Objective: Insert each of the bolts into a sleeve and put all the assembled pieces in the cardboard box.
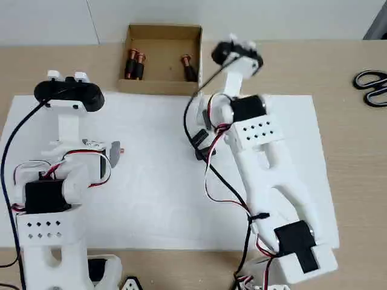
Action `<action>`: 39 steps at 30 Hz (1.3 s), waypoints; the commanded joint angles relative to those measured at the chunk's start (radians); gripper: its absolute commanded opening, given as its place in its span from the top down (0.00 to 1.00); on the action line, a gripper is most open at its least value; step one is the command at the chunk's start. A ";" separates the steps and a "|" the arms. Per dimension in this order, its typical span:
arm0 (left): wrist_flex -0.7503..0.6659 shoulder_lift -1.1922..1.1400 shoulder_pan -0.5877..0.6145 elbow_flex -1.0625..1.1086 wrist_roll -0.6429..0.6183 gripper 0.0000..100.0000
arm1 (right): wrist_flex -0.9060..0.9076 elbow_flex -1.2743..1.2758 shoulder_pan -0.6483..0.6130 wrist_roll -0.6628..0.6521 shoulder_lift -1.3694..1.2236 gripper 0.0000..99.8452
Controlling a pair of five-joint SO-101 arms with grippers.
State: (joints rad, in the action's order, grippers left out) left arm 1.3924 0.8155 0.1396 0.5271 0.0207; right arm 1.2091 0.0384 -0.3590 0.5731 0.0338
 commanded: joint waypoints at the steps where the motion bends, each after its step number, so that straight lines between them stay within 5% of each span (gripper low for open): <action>1: 0.005 0.020 -0.003 -0.002 0.008 0.79 | -0.090 0.074 -0.002 0.152 0.054 0.77; 39: 0.005 0.020 -0.003 -0.002 0.008 0.79 | -0.441 0.493 -0.116 0.247 0.053 0.77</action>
State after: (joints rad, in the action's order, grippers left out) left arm 1.3924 0.8155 0.1396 0.5271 0.0207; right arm 0.7825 0.5355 -0.4680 0.8170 0.0338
